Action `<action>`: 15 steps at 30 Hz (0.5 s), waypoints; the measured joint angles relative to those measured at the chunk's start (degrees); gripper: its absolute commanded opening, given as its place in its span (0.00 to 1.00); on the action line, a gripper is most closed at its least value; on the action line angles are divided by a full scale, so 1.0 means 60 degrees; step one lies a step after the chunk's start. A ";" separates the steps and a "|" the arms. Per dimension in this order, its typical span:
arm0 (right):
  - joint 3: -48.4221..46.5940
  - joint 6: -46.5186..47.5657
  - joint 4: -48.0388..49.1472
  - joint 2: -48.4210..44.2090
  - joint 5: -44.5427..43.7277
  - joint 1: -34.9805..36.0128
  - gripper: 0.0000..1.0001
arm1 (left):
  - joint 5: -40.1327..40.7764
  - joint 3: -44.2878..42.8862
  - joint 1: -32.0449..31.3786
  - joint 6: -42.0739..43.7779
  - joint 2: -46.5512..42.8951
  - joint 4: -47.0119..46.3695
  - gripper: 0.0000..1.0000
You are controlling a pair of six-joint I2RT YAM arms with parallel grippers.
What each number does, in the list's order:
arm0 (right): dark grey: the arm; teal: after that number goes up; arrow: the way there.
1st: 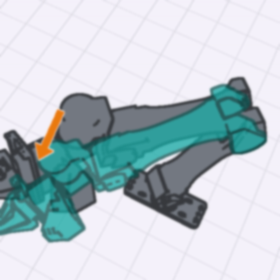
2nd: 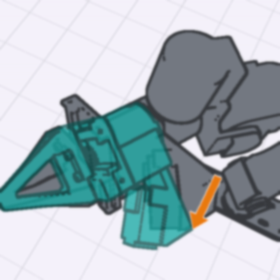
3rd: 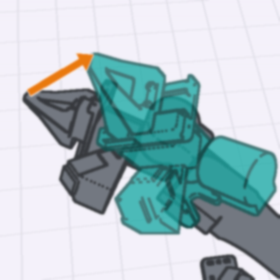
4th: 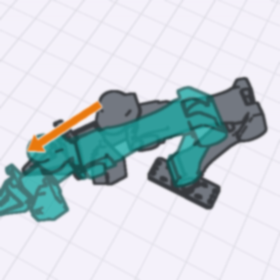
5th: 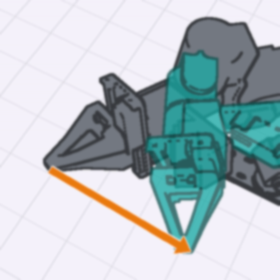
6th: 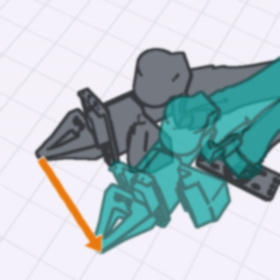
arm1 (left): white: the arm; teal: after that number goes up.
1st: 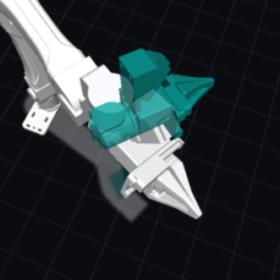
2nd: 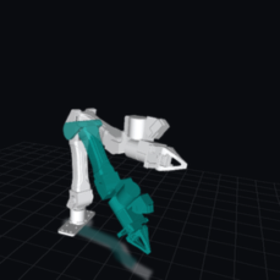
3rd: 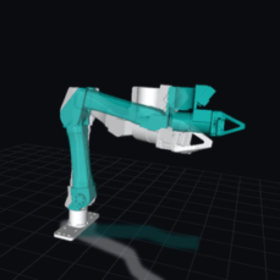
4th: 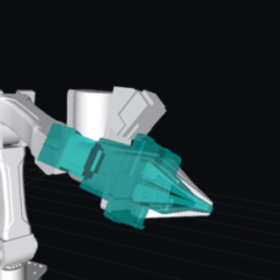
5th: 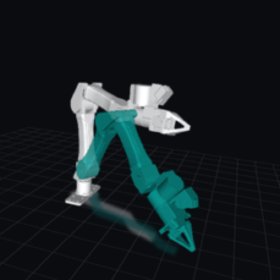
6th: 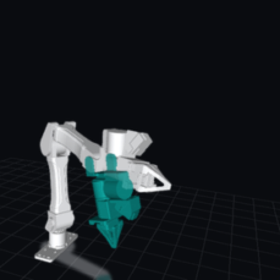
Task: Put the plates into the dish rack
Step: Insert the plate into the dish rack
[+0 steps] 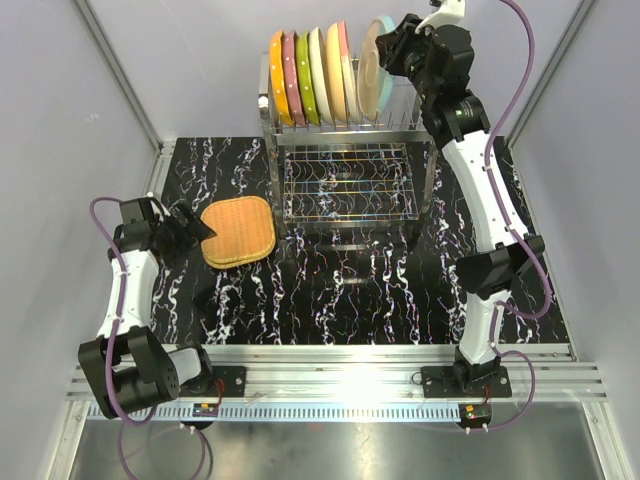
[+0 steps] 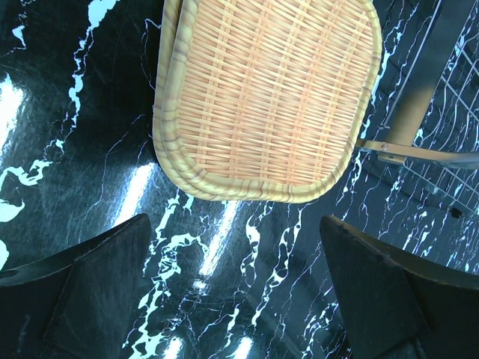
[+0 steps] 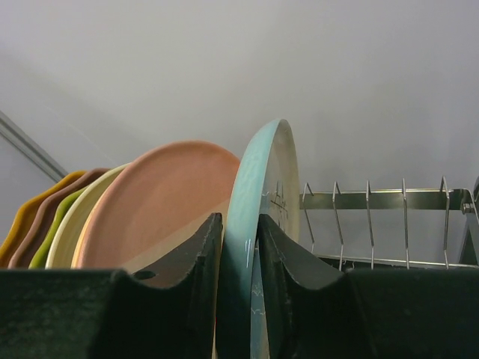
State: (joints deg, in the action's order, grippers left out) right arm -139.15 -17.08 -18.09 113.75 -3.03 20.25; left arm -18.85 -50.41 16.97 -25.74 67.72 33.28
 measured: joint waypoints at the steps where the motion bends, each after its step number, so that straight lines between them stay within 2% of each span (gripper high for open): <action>1: 0.0029 -0.0018 0.0051 -0.0011 0.0076 0.0000 0.33 | -0.0011 0.0015 -0.0004 0.0000 0.0000 0.0000 0.99; 5: 0.0055 -0.0095 0.0149 -0.0018 0.0248 0.0000 0.40 | -0.0040 0.0036 -0.0007 0.0000 0.0004 0.0000 0.99; 15: 0.0036 -0.0372 0.0335 -0.0018 0.0962 0.0004 0.43 | -0.0066 0.0040 -0.0011 0.0000 0.0000 -0.0004 0.99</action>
State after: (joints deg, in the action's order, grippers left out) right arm -138.93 -19.31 -16.08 113.65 2.74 20.27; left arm -19.25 -50.17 16.91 -25.74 67.72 33.26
